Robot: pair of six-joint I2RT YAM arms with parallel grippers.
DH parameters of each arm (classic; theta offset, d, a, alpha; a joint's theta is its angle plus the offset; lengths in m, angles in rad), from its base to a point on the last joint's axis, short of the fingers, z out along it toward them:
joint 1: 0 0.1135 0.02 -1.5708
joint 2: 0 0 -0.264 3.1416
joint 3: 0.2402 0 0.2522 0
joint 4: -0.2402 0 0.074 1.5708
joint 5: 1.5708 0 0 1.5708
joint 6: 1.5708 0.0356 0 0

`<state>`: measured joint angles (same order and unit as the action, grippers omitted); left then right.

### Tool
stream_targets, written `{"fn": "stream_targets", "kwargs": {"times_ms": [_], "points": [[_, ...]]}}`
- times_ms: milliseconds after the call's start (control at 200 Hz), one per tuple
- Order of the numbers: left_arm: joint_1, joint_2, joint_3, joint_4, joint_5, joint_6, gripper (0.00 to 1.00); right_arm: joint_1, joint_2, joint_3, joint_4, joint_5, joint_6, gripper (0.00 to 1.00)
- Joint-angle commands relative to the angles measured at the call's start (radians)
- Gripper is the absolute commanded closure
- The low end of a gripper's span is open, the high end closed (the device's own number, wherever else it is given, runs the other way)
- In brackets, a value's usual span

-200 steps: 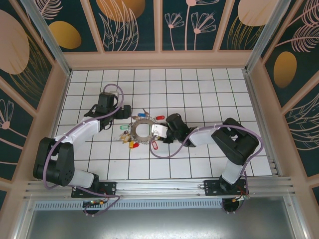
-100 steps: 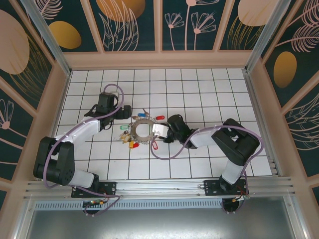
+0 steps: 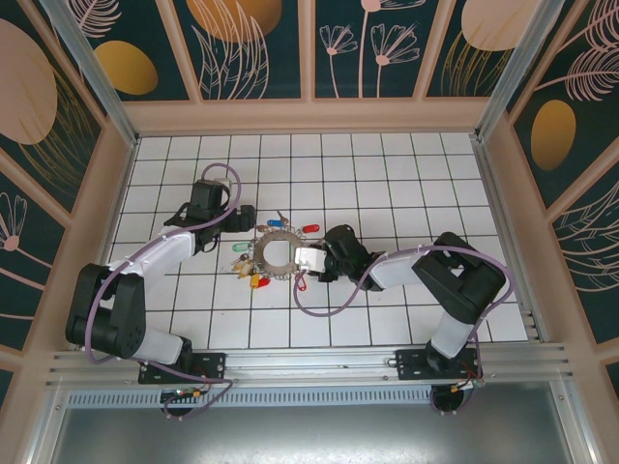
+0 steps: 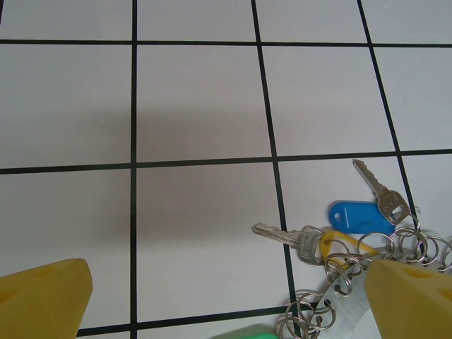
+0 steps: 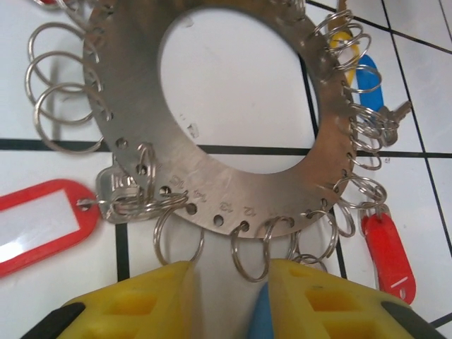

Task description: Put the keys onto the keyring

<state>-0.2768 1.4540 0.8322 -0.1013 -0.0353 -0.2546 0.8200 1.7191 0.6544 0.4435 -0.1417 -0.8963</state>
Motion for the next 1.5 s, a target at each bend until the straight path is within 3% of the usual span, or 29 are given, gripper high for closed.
{"fn": "stream_targets", "kwargs": {"times_ms": [0,460,741,941,1116,1201,1331,1497], "points": [[-0.001,0.011,0.031,-0.005,0.002,0.015,0.01,0.005,-0.007,-0.005,-0.032,-0.03,-0.044,0.66],[-0.002,0.009,0.033,-0.008,-0.003,0.017,0.01,-0.002,0.072,0.059,0.032,0.014,-0.092,0.72],[-0.001,0.011,0.034,-0.011,-0.005,0.022,0.01,-0.016,0.065,0.079,-0.014,0.029,-0.109,0.94],[-0.001,0.017,0.035,-0.011,-0.002,0.021,0.01,-0.022,0.023,0.062,-0.007,0.025,-0.096,0.93],[-0.002,0.019,0.038,-0.011,0.003,0.02,0.01,-0.032,0.013,0.059,0.0,0.019,-0.095,0.98],[-0.001,0.008,0.031,0.004,0.035,0.031,0.01,-0.036,-0.003,0.061,-0.001,-0.005,-0.072,1.0],[-0.002,-0.057,-0.027,0.095,0.172,0.06,0.01,-0.061,-0.05,0.071,-0.029,-0.1,0.022,1.0],[-0.001,-0.131,-0.085,0.174,0.239,0.091,0.01,-0.085,-0.081,0.112,-0.191,-0.241,0.199,1.0]]}}
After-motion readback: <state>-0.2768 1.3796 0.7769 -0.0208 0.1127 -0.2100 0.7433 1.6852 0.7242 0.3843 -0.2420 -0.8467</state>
